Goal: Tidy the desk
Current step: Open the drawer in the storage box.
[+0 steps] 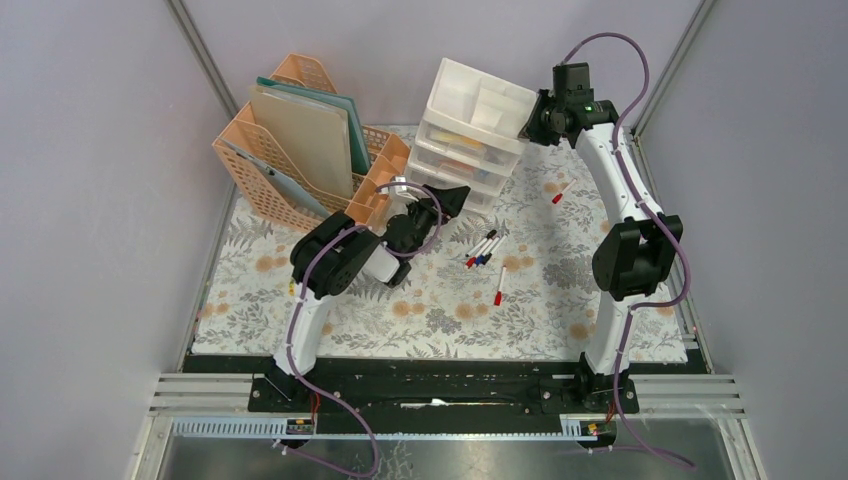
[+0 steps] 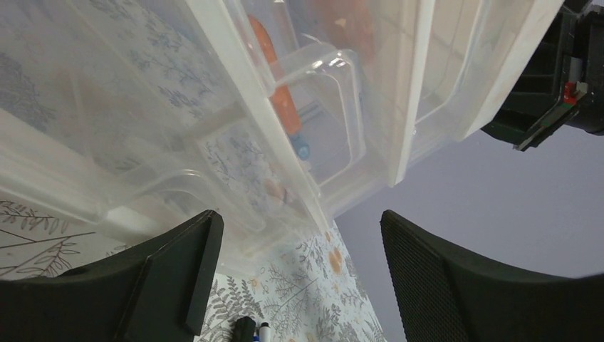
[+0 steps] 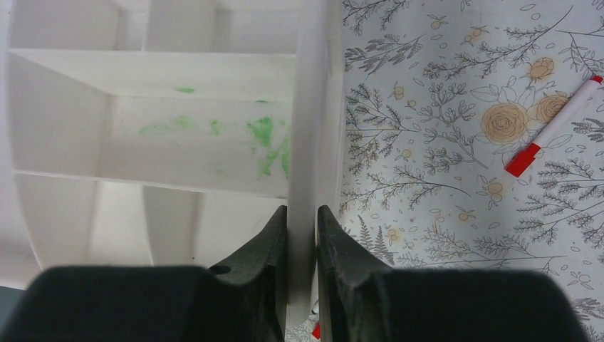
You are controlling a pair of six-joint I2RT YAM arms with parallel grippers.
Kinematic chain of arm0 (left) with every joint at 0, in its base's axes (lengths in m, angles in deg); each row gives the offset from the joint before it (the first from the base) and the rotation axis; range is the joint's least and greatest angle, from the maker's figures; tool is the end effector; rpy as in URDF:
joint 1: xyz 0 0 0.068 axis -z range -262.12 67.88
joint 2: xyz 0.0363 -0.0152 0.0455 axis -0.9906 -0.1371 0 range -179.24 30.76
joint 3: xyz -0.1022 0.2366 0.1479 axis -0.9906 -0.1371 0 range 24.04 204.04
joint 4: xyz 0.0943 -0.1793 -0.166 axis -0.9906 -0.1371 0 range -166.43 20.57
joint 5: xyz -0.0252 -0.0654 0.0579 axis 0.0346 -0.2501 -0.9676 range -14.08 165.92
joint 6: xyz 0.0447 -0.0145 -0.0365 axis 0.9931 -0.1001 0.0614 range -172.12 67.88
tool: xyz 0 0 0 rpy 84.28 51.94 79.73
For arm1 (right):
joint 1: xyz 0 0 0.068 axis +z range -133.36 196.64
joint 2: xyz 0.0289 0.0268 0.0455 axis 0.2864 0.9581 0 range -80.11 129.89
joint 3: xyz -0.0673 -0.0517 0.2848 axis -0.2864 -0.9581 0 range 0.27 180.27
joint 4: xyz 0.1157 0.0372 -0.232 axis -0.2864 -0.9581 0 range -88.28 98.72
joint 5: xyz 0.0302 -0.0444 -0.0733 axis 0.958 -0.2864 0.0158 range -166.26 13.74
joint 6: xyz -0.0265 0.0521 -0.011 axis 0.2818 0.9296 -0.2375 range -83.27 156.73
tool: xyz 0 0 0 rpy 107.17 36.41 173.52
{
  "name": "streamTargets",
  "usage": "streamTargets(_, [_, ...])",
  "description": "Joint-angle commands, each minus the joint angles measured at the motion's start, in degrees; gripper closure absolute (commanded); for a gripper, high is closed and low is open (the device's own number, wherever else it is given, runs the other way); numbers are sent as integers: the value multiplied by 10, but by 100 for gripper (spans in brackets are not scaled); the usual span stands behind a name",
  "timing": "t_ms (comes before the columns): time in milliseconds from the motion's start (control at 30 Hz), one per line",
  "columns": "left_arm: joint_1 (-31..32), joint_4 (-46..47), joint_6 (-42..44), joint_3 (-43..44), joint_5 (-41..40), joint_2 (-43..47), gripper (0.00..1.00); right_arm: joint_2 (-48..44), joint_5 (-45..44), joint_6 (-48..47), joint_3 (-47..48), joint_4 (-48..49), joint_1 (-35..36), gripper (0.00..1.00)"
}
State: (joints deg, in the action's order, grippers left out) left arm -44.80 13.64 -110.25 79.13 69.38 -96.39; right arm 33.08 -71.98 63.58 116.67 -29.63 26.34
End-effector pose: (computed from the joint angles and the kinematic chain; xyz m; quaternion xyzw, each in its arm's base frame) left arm 0.3549 -0.2643 0.1513 -0.1580 0.6166 -0.5456 0.5452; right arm 0.4643 0.0827 0.3854 0.1153 0.8796 0.1757 0.4268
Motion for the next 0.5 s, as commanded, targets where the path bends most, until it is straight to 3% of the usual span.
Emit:
streamTargets(0, [-12, 77, -15, 22, -14, -16, 13, -70, 72, 55, 34, 58, 2, 100])
streamTargets(133, [-16, 84, -22, 35, -12, -25, 8, -70, 78, 58, 36, 57, 1, 100])
streamTargets(467, [-23, 94, -3, 80, 22, -19, 9, -71, 75, 47, 35, 50, -1, 100])
